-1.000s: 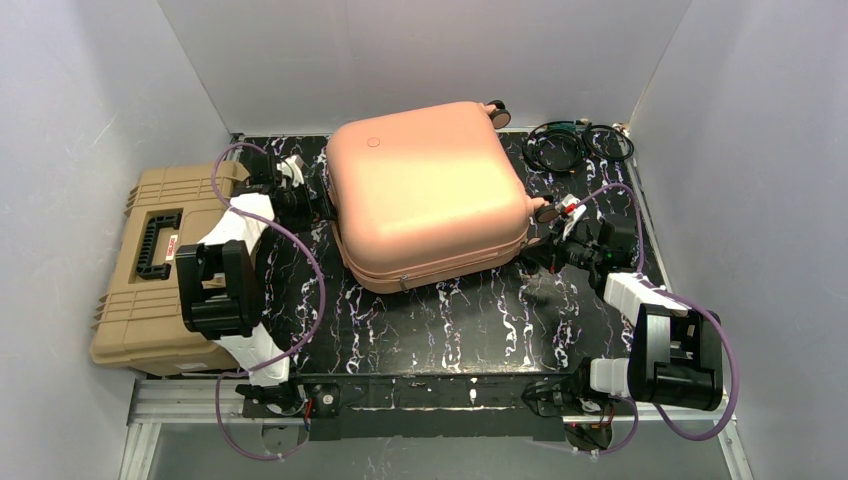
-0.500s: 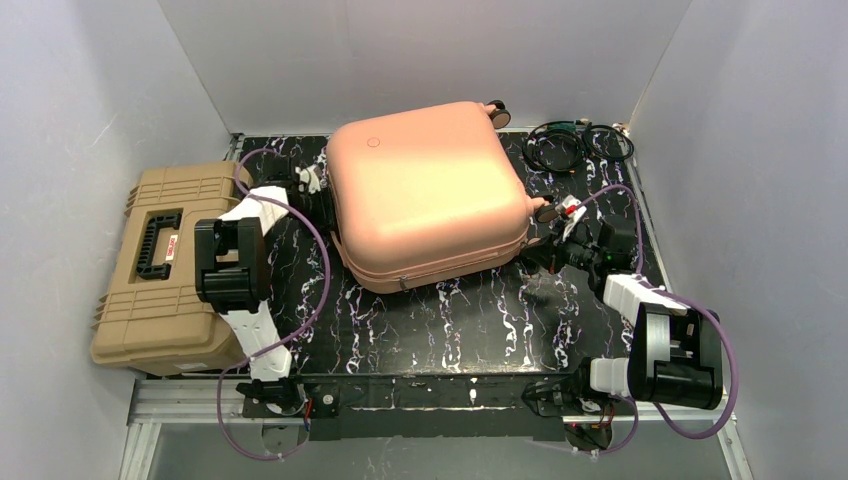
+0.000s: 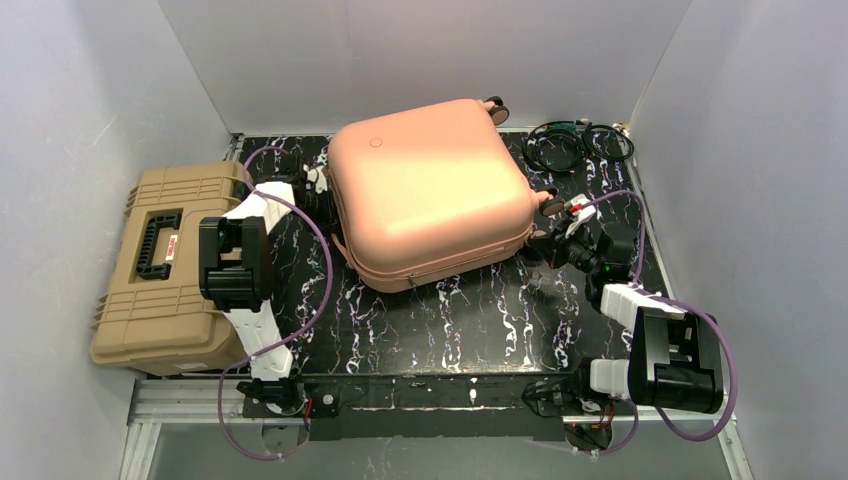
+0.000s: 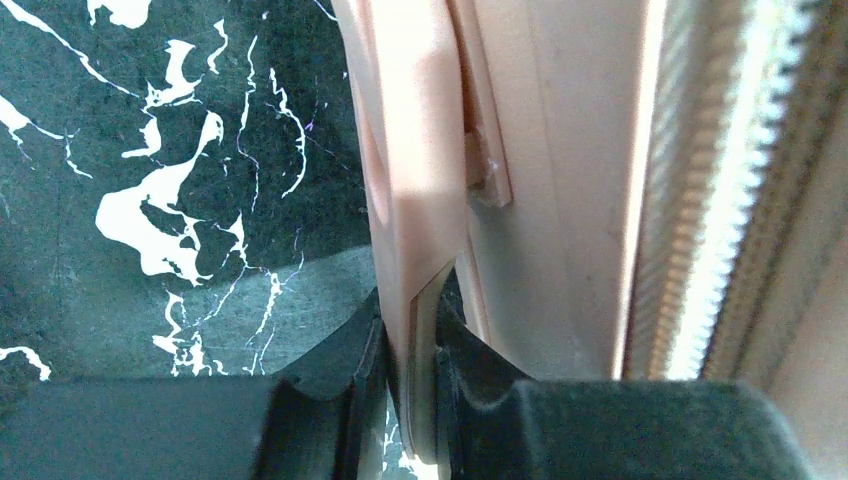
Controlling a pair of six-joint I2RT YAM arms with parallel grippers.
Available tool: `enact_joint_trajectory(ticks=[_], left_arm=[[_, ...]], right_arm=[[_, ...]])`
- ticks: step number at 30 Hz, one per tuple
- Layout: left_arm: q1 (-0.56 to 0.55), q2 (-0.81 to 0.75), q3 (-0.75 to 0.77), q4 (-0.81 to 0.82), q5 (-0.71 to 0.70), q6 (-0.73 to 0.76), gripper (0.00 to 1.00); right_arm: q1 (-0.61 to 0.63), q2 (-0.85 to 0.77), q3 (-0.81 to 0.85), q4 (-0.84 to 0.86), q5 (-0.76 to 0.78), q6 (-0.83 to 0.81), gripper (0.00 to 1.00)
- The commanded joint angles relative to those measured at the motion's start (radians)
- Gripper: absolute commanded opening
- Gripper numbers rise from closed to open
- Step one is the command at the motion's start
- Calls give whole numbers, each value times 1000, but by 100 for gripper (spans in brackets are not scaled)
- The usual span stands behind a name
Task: Pack the luggage
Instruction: Zip the luggage at the center of the board.
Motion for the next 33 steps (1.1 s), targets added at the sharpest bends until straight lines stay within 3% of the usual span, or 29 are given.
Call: enact_joint_trajectory(ticks=[1, 4, 8, 11, 16, 21, 26, 33], left_arm=[[27, -13, 33, -25, -74, 208, 0], [26, -15, 26, -29, -62, 271, 0], [26, -28, 12, -35, -60, 310, 0], [26, -46, -2, -31, -71, 330, 0], [27, -66, -3, -31, -43, 381, 0], [31, -78, 2, -27, 28, 443, 0], [36, -62, 9, -49, 89, 493, 0], [55, -42, 30, -80, 182, 565, 0]], right_arm=[[-82, 5, 35, 36, 332, 40, 1], [-84, -13, 60, 19, 396, 69, 1], [-89, -16, 119, -35, 602, 113, 1], [-106, -38, 136, -40, 642, 142, 1], [-113, -53, 149, -26, 521, 183, 1], [-113, 92, 187, 31, 436, 198, 1], [-114, 215, 163, 274, 393, 203, 1], [-123, 371, 196, 525, 136, 164, 1]])
